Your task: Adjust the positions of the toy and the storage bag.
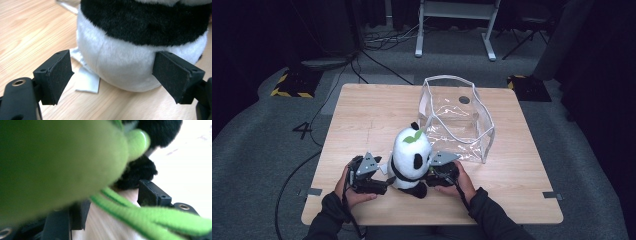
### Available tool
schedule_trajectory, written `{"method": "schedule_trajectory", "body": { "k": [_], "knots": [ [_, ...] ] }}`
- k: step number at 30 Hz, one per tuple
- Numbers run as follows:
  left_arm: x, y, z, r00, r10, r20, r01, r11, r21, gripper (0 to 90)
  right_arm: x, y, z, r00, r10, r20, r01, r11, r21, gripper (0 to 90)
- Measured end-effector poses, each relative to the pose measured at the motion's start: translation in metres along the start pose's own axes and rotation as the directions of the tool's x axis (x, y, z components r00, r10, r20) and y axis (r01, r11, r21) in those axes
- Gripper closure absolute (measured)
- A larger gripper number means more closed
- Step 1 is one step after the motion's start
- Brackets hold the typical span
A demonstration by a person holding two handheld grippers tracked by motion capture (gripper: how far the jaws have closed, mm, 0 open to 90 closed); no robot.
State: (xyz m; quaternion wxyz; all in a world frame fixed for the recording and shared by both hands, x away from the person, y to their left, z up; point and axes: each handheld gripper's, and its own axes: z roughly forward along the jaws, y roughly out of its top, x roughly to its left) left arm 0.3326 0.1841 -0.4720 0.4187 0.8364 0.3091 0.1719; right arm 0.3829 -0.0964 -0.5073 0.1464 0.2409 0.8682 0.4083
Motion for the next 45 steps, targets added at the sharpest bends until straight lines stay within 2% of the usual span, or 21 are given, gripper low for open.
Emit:
{"method": "schedule_trajectory", "body": {
  "k": [1, 5, 8, 10, 12, 13, 14, 15, 19, 21, 22, 25, 30, 32, 33, 34, 35, 37, 39, 41, 45],
  "knots": [
    [0.006, -0.003, -0.003, 0.9996, -0.014, -0.023, 0.014, 0.9999, 0.001, 15.8, 0.001, 0.004, 0.004, 1.0, 0.001, 0.003, -0.001, 1.0, 0.003, 43.8],
    [0.011, -0.004, -0.01, 0.9985, -0.033, -0.044, 0.033, 0.9994, -0.01, 15.9, 0.002, 0.01, 0.011, 0.9999, 0.012, 0.0, -0.012, 1.0, 0.009, 41.8],
    [0.006, -0.004, -0.018, 0.9992, -0.023, -0.033, 0.022, 0.9992, -0.034, 16.1, 0.001, 0.009, 0.01, 0.9993, 0.034, -0.015, -0.034, 0.999, 0.011, 38.9],
    [-0.002, -0.003, -0.021, 0.9994, -0.018, -0.03, 0.017, 0.9992, -0.036, 15.8, 0.001, 0.006, 0.006, 0.9989, 0.038, -0.027, -0.038, 0.999, 0.007, 37.1],
    [-0.014, 0.001, -0.023, 0.9994, 0.022, -0.027, -0.023, 0.9993, -0.028, 15.7, 0.0, 0.004, 0.001, 0.9989, 0.036, -0.029, -0.036, 0.999, 0.008, 35.6],
    [-0.014, 0.001, -0.023, 0.9994, 0.022, -0.027, -0.023, 0.9993, -0.028, 15.9, 0.0, 0.003, -0.003, 0.999, 0.031, -0.033, -0.031, 1.0, 0.005, 34.9],
    [-0.026, 0.005, -0.023, 0.9986, 0.049, -0.019, -0.049, 0.998, -0.039, 15.9, 0.0, 0.003, -0.006, 0.9988, 0.033, -0.037, -0.033, 0.999, 0.002, 34.3],
    [-0.026, 0.005, -0.023, 0.9986, 0.049, -0.019, -0.049, 0.998, -0.039, 15.8, 0.0, 0.003, -0.006, 0.9988, 0.033, -0.037, -0.033, 0.999, 0.002, 34.3],
    [-0.043, 0.018, -0.02, 0.9981, 0.061, -0.01, -0.061, 0.9953, -0.074, 15.7, -0.002, -0.005, -0.024, 0.9994, 0.01, -0.032, -0.01, 1.0, 0.0, 33.0],
    [-0.048, 0.021, -0.017, 0.998, 0.061, -0.016, -0.062, 0.9955, -0.072, 15.6, -0.005, -0.009, -0.031, 0.9995, 0.007, -0.03, -0.007, 1.0, -0.004, 32.2],
    [-0.05, 0.022, -0.014, 0.9978, 0.055, -0.036, -0.057, 0.9958, -0.071, 15.4, -0.007, -0.011, -0.036, 0.9996, 0.006, -0.028, -0.006, 1.0, -0.009, 32.2],
    [-0.055, 0.024, -0.01, 0.9983, 0.016, -0.057, -0.021, 0.9951, -0.097, 15.4, -0.014, -0.022, -0.052, 0.9998, 0.003, -0.022, -0.003, 1.0, -0.014, 31.8],
    [-0.058, 0.025, -0.001, 0.9933, -0.022, -0.113, 0.011, 0.9949, -0.101, 13.3, -0.032, -0.046, -0.084, 0.999, 0.018, 0.042, -0.019, 1.0, 0.007, 31.3],
    [-0.058, 0.026, 0.001, 0.9917, -0.04, -0.123, 0.027, 0.9947, -0.1, 10.6, -0.042, -0.056, -0.097, 0.9965, 0.041, 0.074, -0.041, 0.999, 0.002, 31.3],
    [-0.058, 0.026, 0.001, 0.9917, -0.04, -0.123, 0.027, 0.9947, -0.1, 10.8, -0.042, -0.056, -0.097, 0.9965, 0.041, 0.074, -0.041, 0.999, 0.002, 31.3],
    [-0.059, 0.027, -0.001, 0.9913, -0.051, -0.121, 0.037, 0.9929, -0.113, 13.4, -0.052, -0.068, -0.111, 0.9921, 0.08, 0.096, -0.08, 0.997, -0.005, 31.2],
    [-0.058, 0.03, -0.004, 0.9917, -0.077, -0.103, 0.063, 0.9898, -0.127, 14.5, -0.056, -0.073, -0.117, 0.9891, 0.097, 0.111, -0.096, 0.995, -0.008, 31.2],
    [-0.059, 0.034, -0.004, 0.9868, -0.101, -0.127, 0.085, 0.9891, -0.12, 14.6, -0.063, -0.081, -0.125, 0.9842, 0.122, 0.129, -0.121, 0.993, -0.016, 31.2],
    [-0.06, 0.035, -0.006, 0.9827, -0.11, -0.149, 0.091, 0.9877, -0.127, 14.8, -0.069, -0.087, -0.133, 0.9793, 0.144, 0.142, -0.142, 0.99, -0.023, 31.2],
    [-0.059, 0.034, -0.009, 0.9837, -0.104, -0.146, 0.087, 0.9894, -0.116, 15.3, -0.074, -0.092, -0.141, 0.9743, 0.16, 0.158, -0.157, 0.987, -0.035, 31.2],
    [-0.059, 0.031, -0.015, 0.9782, -0.124, -0.167, 0.103, 0.9864, -0.128, 15.5, -0.08, -0.097, -0.151, 0.9672, 0.182, 0.177, -0.174, 0.983, -0.061, 31.0]
  ]
}}
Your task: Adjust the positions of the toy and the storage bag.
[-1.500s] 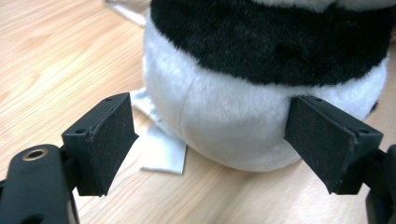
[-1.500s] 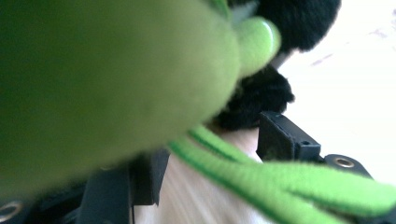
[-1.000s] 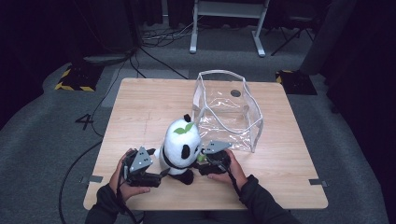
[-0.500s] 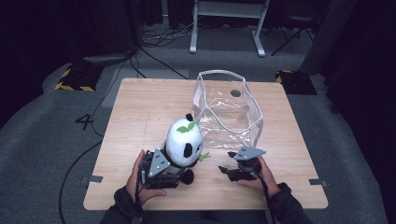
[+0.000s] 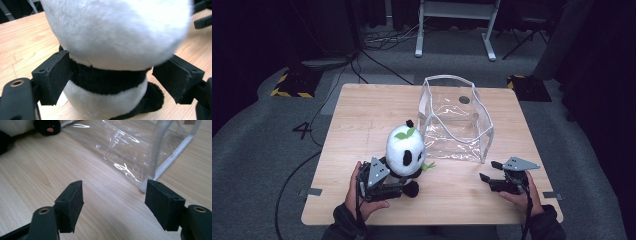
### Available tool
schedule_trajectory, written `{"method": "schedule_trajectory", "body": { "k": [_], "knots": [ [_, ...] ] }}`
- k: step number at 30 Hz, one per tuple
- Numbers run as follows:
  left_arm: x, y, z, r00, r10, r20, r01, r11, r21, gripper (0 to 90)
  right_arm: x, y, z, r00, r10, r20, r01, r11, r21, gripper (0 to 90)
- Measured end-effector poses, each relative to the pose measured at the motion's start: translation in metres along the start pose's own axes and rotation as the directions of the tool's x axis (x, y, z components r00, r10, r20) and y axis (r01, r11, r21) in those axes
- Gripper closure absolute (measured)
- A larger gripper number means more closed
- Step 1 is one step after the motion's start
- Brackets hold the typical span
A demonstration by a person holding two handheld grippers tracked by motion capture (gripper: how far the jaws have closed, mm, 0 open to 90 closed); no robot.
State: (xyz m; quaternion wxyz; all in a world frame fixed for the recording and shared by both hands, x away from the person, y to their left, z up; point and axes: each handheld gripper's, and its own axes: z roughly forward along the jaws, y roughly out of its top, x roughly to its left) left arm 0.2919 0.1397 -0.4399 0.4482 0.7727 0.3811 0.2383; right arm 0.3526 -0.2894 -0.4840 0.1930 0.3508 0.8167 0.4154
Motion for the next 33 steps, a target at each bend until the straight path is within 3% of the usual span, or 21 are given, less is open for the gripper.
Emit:
{"method": "schedule_trajectory", "body": {
  "k": [1, 2, 6, 8, 9, 14, 16, 26, 28, 33],
  "knots": [
    [-0.003, 0.002, -0.006, 0.9993, -0.029, -0.025, 0.029, 0.9993, -0.025, 15.8, -0.001, -0.001, -0.001, 1.0, 0.004, 0.008, -0.004, 1.0, -0.003, 31.0],
    [-0.007, 0.005, -0.01, 0.999, -0.032, -0.032, 0.031, 0.9985, -0.044, 15.6, -0.002, -0.001, -0.002, 0.9999, 0.005, 0.013, -0.005, 1.0, -0.004, 31.0],
    [-0.022, 0.021, -0.023, 0.9994, -0.005, -0.035, 0.001, 0.9946, -0.104, 15.5, -0.005, -0.003, -0.002, 0.9996, 0.024, 0.016, -0.024, 1.0, -0.001, 31.5],
    [-0.024, 0.024, -0.024, 0.9994, 0.0, -0.035, -0.004, 0.9936, -0.112, 15.4, -0.005, -0.003, -0.002, 0.9995, 0.024, 0.018, -0.024, 1.0, -0.001, 31.5],
    [-0.029, 0.032, -0.024, 0.9974, 0.014, -0.071, -0.022, 0.9927, -0.118, 15.4, -0.005, -0.003, -0.002, 0.9994, 0.029, 0.02, -0.029, 1.0, -0.004, 31.5],
    [-0.034, 0.047, -0.018, 0.9937, 0.042, -0.104, -0.055, 0.9906, -0.125, 15.5, -0.007, -0.003, -0.004, 0.9993, 0.033, 0.019, -0.033, 0.999, -0.005, 31.4],
    [-0.034, 0.052, -0.014, 0.9903, 0.039, -0.134, -0.055, 0.9912, -0.121, 15.5, -0.009, -0.004, -0.004, 0.9989, 0.042, 0.018, -0.042, 0.999, -0.009, 31.5],
    [-0.022, 0.055, 0.006, 0.9813, -0.025, -0.191, 0.005, 0.9944, -0.106, 9.4, -0.012, -0.005, -0.004, 0.9985, 0.053, 0.012, -0.053, 0.999, -0.008, 31.2],
    [-0.016, 0.051, 0.011, 0.9832, -0.033, -0.179, 0.016, 0.9955, -0.094, 7.9, -0.011, -0.005, -0.004, 0.9987, 0.05, 0.013, -0.05, 0.999, -0.006, 30.9],
    [-0.008, 0.044, 0.022, 0.9879, -0.009, -0.155, 0.0, 0.9984, -0.057, 2.9, -0.011, -0.006, -0.003, 0.9988, 0.046, 0.015, -0.046, 0.999, 0.003, 30.5]
  ]
}}
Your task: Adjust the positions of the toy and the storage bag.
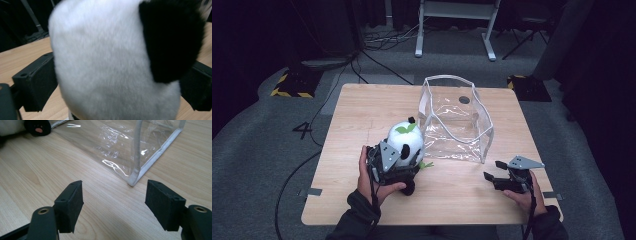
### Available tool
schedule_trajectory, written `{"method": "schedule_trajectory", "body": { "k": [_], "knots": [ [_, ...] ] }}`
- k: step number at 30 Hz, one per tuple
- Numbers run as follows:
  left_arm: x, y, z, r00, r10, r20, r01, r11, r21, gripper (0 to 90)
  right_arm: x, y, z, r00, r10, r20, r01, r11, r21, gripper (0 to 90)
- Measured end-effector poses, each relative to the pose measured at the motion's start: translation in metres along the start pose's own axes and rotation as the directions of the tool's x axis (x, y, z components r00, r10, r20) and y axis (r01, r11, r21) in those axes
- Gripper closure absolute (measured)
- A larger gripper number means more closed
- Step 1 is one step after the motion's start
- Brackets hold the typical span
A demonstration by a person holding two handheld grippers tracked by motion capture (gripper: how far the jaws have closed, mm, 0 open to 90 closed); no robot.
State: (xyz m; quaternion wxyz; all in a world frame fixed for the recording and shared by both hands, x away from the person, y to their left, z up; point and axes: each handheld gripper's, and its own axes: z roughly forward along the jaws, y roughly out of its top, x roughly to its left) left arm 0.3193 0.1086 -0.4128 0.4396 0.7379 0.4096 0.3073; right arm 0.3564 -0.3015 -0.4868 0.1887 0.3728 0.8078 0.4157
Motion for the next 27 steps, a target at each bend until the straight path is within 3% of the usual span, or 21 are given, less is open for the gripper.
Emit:
{"method": "schedule_trajectory", "body": {
  "k": [4, 7, 10, 12, 17, 27],
  "knots": [
    [0.003, -0.005, 0.008, 0.9988, -0.003, 0.048, 0.002, 0.9995, 0.03, 0.1, 0.0, 0.0, 0.0, 1.0, -0.007, -0.001, 0.007, 1.0, 0.001, 30.4],
    [0.006, -0.007, 0.011, 0.9987, 0.002, 0.051, -0.003, 0.9995, 0.032, 0.0, 0.0, -0.001, 0.0, 1.0, -0.002, -0.002, 0.002, 1.0, 0.004, 30.3],
    [0.011, -0.009, 0.015, 0.9965, -0.007, 0.083, 0.003, 0.999, 0.044, 0.6, 0.0, -0.001, 0.0, 1.0, -0.003, -0.004, 0.003, 1.0, 0.005, 30.3],
    [0.013, -0.009, 0.015, 0.9949, 0.03, 0.097, -0.035, 0.9983, 0.046, 6.2, -0.001, -0.001, 0.001, 1.0, -0.001, -0.007, 0.001, 1.0, 0.004, 30.2],
    [0.02, -0.009, 0.015, 0.9893, 0.066, 0.13, -0.073, 0.9961, 0.05, 18.5, -0.001, -0.002, 0.0, 0.9995, -0.015, -0.027, 0.015, 1.0, 0.007, 28.6],
    [0.037, -0.014, 0.012, 0.9793, 0.04, 0.198, -0.041, 0.9991, 0.005, 32.8, -0.016, -0.01, -0.005, 0.9997, -0.005, 0.025, 0.005, 1.0, 0.019, 28.3]
  ]
}}
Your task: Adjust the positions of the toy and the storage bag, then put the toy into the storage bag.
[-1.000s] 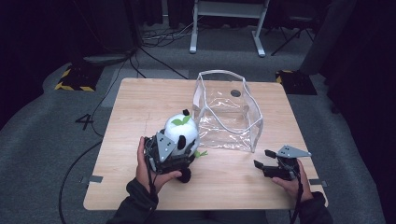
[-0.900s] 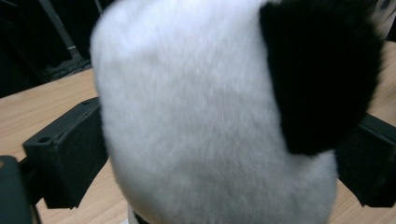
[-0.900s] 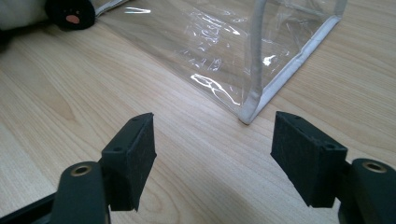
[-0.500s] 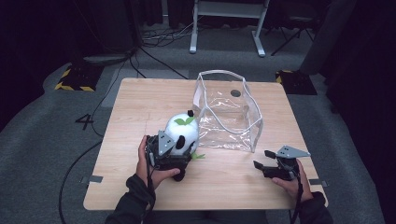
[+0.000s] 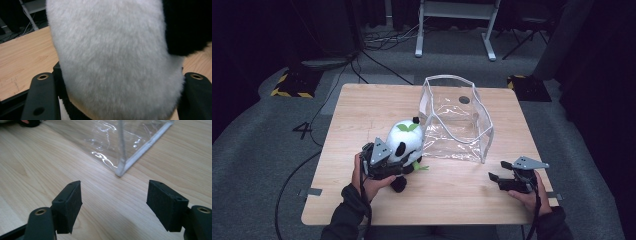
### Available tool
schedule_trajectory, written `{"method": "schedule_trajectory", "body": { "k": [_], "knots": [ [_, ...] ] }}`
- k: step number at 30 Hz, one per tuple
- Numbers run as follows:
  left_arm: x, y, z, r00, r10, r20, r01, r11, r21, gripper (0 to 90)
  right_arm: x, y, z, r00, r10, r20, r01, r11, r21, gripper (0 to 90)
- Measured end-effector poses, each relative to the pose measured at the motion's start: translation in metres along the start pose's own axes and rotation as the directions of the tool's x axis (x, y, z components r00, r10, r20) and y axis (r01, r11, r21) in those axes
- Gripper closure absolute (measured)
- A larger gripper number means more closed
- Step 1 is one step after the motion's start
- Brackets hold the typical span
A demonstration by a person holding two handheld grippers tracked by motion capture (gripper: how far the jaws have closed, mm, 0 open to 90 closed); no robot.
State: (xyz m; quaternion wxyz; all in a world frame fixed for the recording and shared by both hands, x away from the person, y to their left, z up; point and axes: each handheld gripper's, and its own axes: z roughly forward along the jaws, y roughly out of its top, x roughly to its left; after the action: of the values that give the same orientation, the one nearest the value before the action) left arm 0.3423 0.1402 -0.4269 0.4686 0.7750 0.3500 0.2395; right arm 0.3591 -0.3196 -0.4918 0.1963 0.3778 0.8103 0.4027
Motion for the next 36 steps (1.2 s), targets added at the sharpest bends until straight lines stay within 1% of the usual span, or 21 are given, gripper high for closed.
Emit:
{"method": "schedule_trajectory", "body": {
  "k": [3, 5, 7, 9, 11, 19, 21, 23, 24, 26, 27, 30, 33, 36],
  "knots": [
    [0.002, -0.001, -0.002, 0.9999, 0.0, 0.012, 0.0, 1.0, -0.003, 34.8, -0.005, -0.003, -0.001, 0.9997, 0.021, 0.014, -0.021, 1.0, 0.001, 28.3],
    [0.003, -0.001, -0.002, 0.9999, -0.004, 0.015, 0.004, 1.0, -0.007, 34.9, -0.007, -0.005, -0.001, 0.9994, 0.025, 0.025, -0.025, 1.0, 0.005, 27.9],
    [0.003, -0.002, -0.003, 0.9998, 0.003, 0.02, -0.003, 0.9999, -0.013, 34.8, -0.01, -0.006, -0.001, 0.999, 0.024, 0.037, -0.025, 1.0, 0.012, 27.6],
    [0.004, -0.003, -0.003, 0.9997, 0.002, 0.024, -0.002, 0.9999, -0.014, 34.8, -0.014, -0.008, 0.0, 0.9981, 0.041, 0.046, -0.042, 0.999, 0.02, 27.4],
    [0.005, -0.003, -0.004, 0.9996, 0.001, 0.029, 0.0, 0.9999, -0.015, 34.7, -0.016, -0.01, 0.0, 0.9976, 0.052, 0.046, -0.053, 0.998, 0.019, 27.2],
    [0.009, -0.006, -0.006, 0.9992, -0.003, 0.041, 0.004, 0.9993, -0.037, 35.4, -0.025, -0.015, 0.004, 0.9962, 0.058, 0.064, -0.061, 0.997, 0.047, 27.0],
    [0.01, -0.006, -0.007, 0.9988, -0.002, 0.049, 0.004, 0.9992, -0.039, 35.6, -0.027, -0.017, 0.005, 0.9953, 0.068, 0.069, -0.072, 0.996, 0.054, 27.0],
    [0.012, -0.006, -0.008, 0.9986, -0.012, 0.051, 0.014, 0.999, -0.043, 35.6, -0.029, -0.019, 0.006, 0.9946, 0.078, 0.068, -0.082, 0.995, 0.06, 26.2],
    [0.013, -0.007, -0.008, 0.9985, -0.022, 0.05, 0.024, 0.9986, -0.046, 35.6, -0.029, -0.019, 0.007, 0.9944, 0.078, 0.071, -0.083, 0.995, 0.063, 25.6],
    [0.012, -0.008, -0.008, 0.9985, -0.028, 0.048, 0.031, 0.9982, -0.052, 35.5, -0.029, -0.02, 0.011, 0.9925, 0.086, 0.087, -0.093, 0.993, 0.077, 24.2],
    [0.012, -0.008, -0.009, 0.9986, -0.026, 0.046, 0.028, 0.9982, -0.053, 35.5, -0.027, -0.02, 0.013, 0.9912, 0.075, 0.109, -0.084, 0.993, 0.083, 23.0],
    [0.011, -0.009, -0.009, 0.9988, -0.022, 0.043, 0.025, 0.9983, -0.052, 35.5, -0.027, -0.02, 0.014, 0.9904, 0.079, 0.113, -0.088, 0.993, 0.083, 22.2],
    [0.01, -0.01, -0.008, 0.9988, -0.027, 0.041, 0.029, 0.9976, -0.062, 35.5, -0.027, -0.02, 0.014, 0.9904, 0.08, 0.113, -0.089, 0.993, 0.083, 21.9],
    [0.008, -0.01, -0.008, 0.9992, -0.017, 0.035, 0.019, 0.9978, -0.064, 35.6, -0.027, -0.02, 0.015, 0.9909, 0.078, 0.11, -0.087, 0.993, 0.084, 21.6]
  ]
}}
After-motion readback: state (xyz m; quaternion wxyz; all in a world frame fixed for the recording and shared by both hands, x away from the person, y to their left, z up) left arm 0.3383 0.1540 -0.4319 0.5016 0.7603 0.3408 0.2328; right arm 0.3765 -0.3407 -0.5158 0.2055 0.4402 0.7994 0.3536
